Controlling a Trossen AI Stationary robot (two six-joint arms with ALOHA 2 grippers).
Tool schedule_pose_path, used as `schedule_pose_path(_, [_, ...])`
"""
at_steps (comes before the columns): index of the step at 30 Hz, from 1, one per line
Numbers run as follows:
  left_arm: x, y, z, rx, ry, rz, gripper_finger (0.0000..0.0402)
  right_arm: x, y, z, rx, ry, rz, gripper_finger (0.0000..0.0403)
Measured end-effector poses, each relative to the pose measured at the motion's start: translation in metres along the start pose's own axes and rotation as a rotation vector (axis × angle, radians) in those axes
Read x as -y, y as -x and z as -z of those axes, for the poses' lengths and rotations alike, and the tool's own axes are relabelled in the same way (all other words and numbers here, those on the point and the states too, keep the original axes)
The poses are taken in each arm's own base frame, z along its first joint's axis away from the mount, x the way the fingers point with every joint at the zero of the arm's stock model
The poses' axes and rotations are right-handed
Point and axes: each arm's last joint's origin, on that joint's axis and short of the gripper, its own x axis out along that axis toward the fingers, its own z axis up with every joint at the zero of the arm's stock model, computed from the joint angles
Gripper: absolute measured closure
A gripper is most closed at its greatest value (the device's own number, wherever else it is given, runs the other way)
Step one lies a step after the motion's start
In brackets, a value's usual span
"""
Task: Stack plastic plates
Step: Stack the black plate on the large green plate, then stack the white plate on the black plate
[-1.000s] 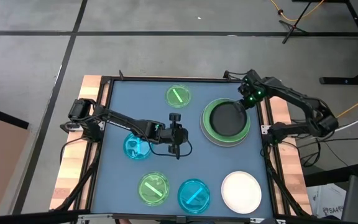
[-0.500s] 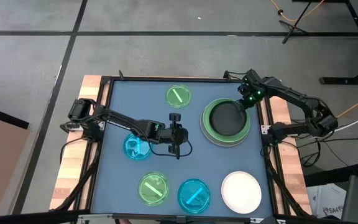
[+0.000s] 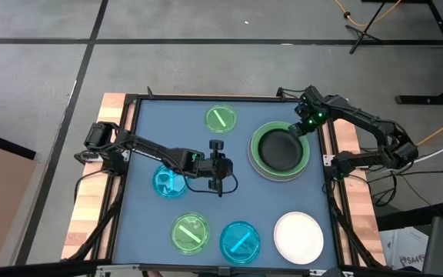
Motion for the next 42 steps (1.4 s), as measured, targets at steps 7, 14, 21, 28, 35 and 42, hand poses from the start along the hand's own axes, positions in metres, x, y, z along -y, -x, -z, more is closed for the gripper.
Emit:
schedule_pose_path(7, [0.000, 0.000, 0.000, 0.000, 0.000, 0.000, 0.0328, 0.003, 0.000, 0.000, 0.004, 0.000, 0.098, 0.0336])
schedule_pose_path(14, [0.000, 0.000, 0.000, 0.000, 0.000, 0.000, 0.0328, 0.002, 0.000, 0.001, -0.001, -0.002, 0.083, 0.0336])
schedule_pose_path(21, [0.000, 0.000, 0.000, 0.000, 0.000, 0.000, 0.0328, -0.001, 0.013, 0.005, 0.061, 0.013, 0.072, 0.0336])
schedule_pose_path(28, [0.000, 0.000, 0.000, 0.000, 0.000, 0.000, 0.0328, -0.014, 0.035, 0.018, 0.160, 0.071, -0.050, 0.0336])
schedule_pose_path(35, [0.000, 0.000, 0.000, 0.000, 0.000, 0.000, 0.0328, -0.052, 0.043, 0.034, 0.191, 0.215, -0.138, 0.0336])
schedule_pose_path(42, [0.000, 0.000, 0.000, 0.000, 0.001, 0.000, 0.0328, -0.095, 0.039, 0.055, 0.133, 0.399, -0.235, 0.0336])
